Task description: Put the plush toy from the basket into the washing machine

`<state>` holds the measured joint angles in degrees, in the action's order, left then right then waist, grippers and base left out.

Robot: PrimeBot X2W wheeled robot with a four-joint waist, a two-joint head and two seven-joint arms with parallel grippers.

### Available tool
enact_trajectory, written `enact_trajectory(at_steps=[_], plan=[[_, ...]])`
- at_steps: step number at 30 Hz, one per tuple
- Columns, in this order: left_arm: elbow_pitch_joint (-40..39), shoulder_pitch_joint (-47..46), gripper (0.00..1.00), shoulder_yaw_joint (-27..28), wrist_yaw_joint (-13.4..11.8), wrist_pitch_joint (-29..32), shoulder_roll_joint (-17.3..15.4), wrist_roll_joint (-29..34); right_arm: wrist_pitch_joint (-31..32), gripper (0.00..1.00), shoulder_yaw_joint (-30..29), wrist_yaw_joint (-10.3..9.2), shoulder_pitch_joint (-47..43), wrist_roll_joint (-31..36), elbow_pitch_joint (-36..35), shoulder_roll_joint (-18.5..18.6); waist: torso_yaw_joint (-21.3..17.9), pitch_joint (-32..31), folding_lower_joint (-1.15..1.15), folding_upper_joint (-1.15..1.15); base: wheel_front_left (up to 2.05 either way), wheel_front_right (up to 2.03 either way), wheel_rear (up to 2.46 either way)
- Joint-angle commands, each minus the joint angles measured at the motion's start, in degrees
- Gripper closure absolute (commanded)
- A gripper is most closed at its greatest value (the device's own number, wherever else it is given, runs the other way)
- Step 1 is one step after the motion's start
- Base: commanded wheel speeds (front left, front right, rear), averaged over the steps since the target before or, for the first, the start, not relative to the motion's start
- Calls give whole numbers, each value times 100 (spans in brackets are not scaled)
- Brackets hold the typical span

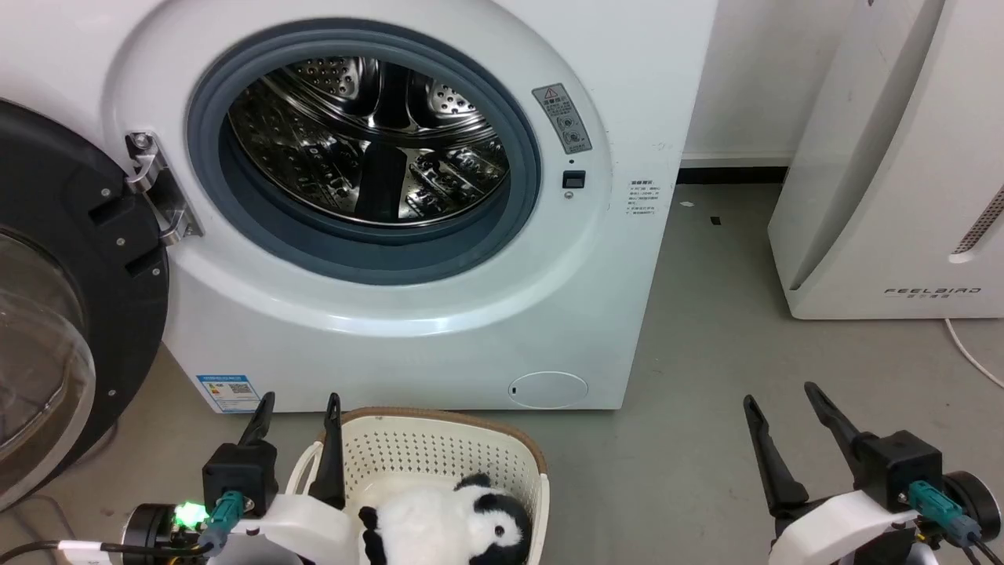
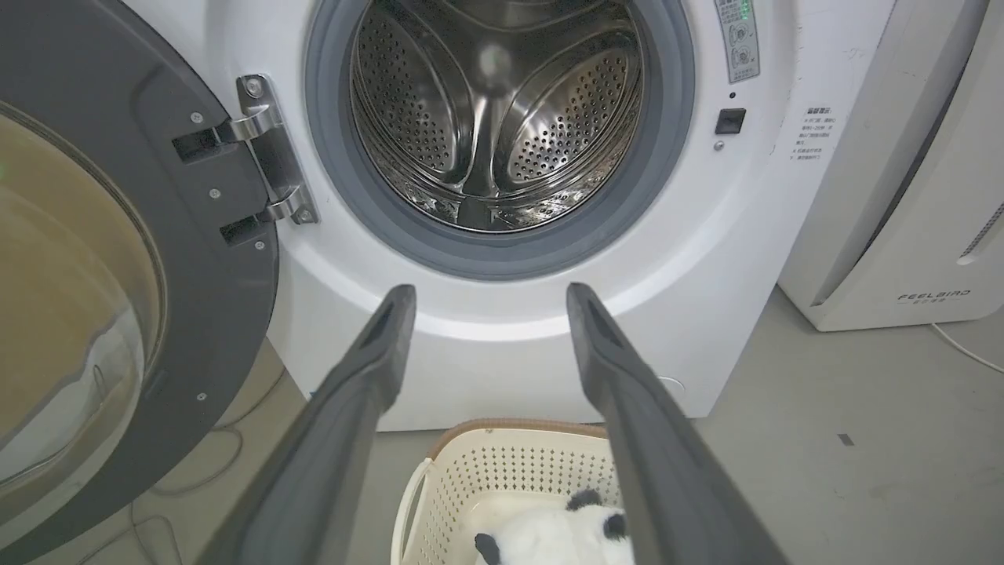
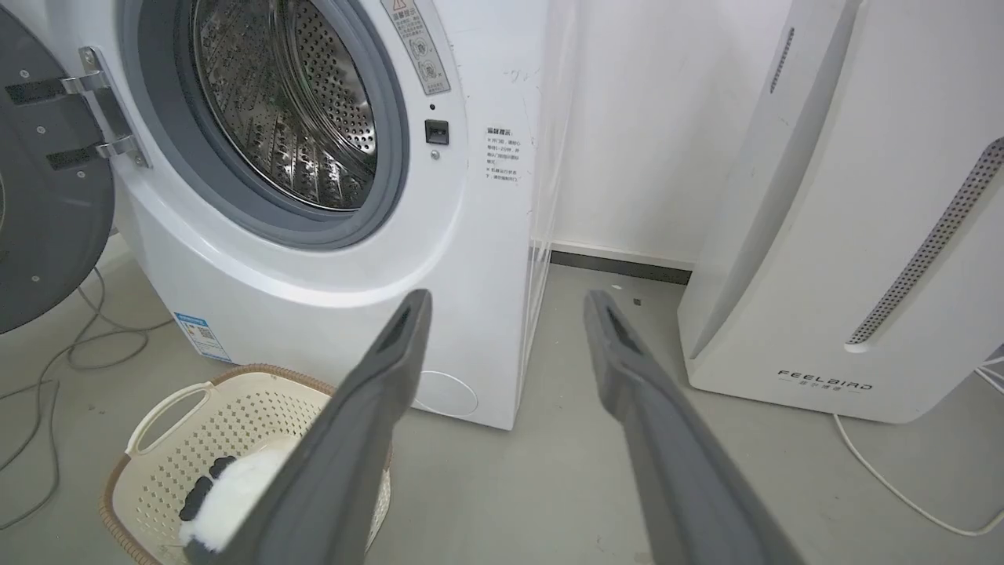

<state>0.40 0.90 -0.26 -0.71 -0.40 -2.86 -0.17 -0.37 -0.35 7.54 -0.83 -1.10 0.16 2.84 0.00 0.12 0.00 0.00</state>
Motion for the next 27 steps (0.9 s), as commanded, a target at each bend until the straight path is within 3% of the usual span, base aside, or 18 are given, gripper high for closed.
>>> enact_trajectory(at_steps=[1, 13, 27], plan=[[21, -38, 0, -19, -45, -55, 0, -21, -64, 0, -31, 0, -3, -55, -42, 0, 0, 5, 0, 0, 0, 0, 0], [346, -382, 0, -160, -46, -222, -23, -21, -231, 0, -106, -1, 67, -232, -161, 1, -9, 211, 0, 0, 0, 0, 0], [1424, -1134, 0, -355, 60, -389, -107, -2, -397, 0, -130, -2, 298, -454, -290, 1, -182, 722, 0, 0, 0, 0, 0]])
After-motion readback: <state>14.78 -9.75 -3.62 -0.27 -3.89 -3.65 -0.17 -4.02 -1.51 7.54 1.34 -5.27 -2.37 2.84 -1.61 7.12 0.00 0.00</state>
